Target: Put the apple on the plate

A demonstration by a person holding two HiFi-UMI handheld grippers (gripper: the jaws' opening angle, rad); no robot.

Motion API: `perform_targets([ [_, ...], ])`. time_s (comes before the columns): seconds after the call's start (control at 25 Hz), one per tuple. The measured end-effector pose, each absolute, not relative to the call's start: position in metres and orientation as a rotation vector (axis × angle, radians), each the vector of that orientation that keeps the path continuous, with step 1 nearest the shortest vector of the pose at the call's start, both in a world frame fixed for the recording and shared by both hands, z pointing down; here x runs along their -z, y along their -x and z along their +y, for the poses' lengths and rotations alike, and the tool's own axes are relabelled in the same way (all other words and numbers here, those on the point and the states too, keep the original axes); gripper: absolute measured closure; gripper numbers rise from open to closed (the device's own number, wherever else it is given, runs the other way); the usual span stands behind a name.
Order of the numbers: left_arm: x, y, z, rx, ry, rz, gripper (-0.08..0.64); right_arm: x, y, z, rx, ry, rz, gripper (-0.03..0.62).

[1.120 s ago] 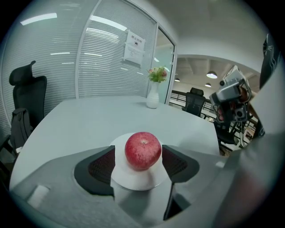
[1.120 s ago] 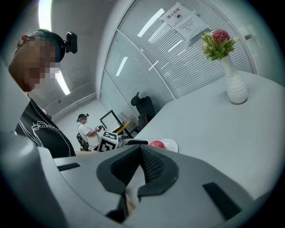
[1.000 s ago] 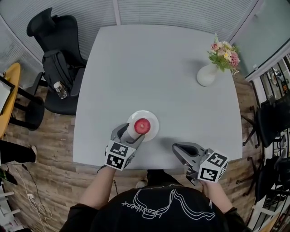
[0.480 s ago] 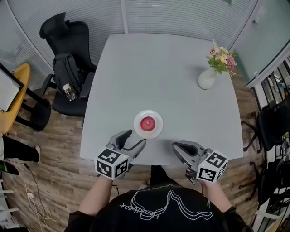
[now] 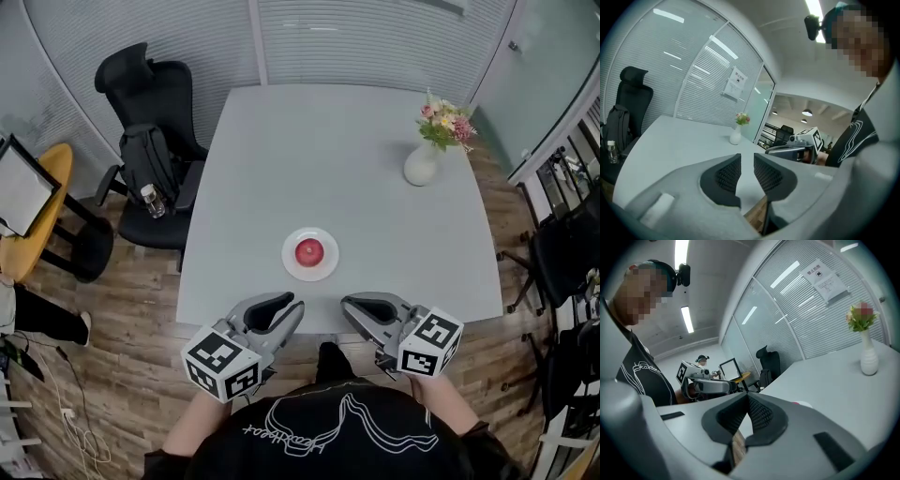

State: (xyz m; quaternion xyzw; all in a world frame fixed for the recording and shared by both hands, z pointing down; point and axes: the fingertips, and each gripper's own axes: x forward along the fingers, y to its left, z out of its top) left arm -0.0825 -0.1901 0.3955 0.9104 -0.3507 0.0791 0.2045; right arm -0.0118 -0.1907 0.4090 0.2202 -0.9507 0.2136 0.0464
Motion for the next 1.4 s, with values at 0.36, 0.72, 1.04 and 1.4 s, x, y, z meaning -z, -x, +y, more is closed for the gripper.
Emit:
perform_targets([
  [0.36,-0.378,0.071,-0.167,-0.170,-2.581,-0.919,0.541,-0.398,0.015,-0.174,-0.603,-0.662,-2.914,0.583],
  [0.72,-0.372,0.069,-0.165,-0.205,-2.604,-0.904,0.543,-0.393,0.017,-0.177,-0.586,-0.672,-2.925,0.583],
  [1.04,-0.376,0.074,-0.169,-0.224,-2.599,-0.920,0.543,-0.393,0.023,-0.177,-0.585,-0.666,-2.927,0.583],
  [1.4,-0.383,0.074,-0.178,-0.248,-2.590,-0.930,0.543,-0.395,0.023,-0.185,-0.589,-0.675,-2.920,0.583],
])
